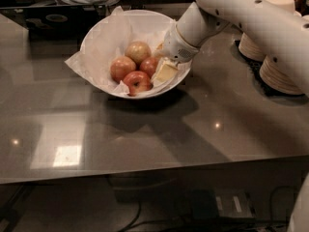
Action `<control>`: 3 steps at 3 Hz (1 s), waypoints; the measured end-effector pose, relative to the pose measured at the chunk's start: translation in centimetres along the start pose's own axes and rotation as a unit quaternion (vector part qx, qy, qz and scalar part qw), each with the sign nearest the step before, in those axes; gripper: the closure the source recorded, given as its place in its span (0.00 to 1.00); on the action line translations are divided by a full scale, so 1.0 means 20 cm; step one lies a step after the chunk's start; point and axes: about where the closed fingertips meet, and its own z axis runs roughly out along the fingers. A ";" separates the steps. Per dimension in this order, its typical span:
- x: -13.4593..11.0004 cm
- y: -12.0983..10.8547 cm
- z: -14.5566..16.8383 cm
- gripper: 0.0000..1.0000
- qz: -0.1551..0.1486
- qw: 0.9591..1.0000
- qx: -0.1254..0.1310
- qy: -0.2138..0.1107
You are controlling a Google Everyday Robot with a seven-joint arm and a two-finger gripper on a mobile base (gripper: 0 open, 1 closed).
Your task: Pick apple from white bowl
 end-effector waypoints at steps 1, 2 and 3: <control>0.00 0.00 0.00 1.00 0.000 1.000 0.000 0.000; 0.00 0.00 0.00 1.00 0.000 1.000 -0.001 -0.001; -0.04 0.01 -0.08 1.00 0.002 0.999 -0.007 -0.040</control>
Offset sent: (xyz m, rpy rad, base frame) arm 0.0000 0.0000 0.0000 0.0000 0.0000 0.0000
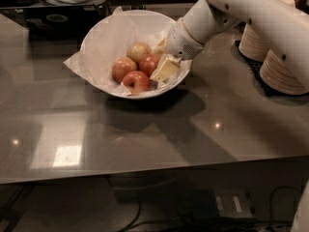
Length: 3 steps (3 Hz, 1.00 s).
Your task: Pick apple from white bowl
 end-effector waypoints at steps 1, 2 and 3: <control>-0.06 0.01 -0.15 1.00 0.001 0.998 -0.002 -0.062; -0.10 0.02 -0.29 1.00 0.001 0.993 0.000 -0.116; -0.14 0.03 -0.39 1.00 -0.004 0.988 0.000 -0.154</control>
Offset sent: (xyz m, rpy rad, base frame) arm -0.0222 -0.0374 0.0930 0.3593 -0.0083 0.0488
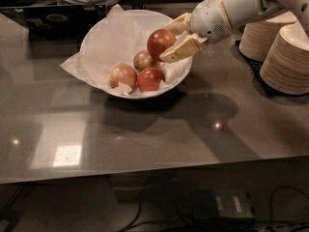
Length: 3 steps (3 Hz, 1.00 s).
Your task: Pick apple from white bowl
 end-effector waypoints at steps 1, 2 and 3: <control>-0.06 0.01 -0.03 1.00 -0.010 0.999 -0.021 -0.039; -0.14 0.04 0.00 1.00 -0.030 0.996 -0.059 -0.060; -0.14 0.05 0.00 1.00 -0.032 0.996 -0.061 -0.060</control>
Offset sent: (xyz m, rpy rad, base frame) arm -0.0250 0.0256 0.0325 0.1187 0.0343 0.2697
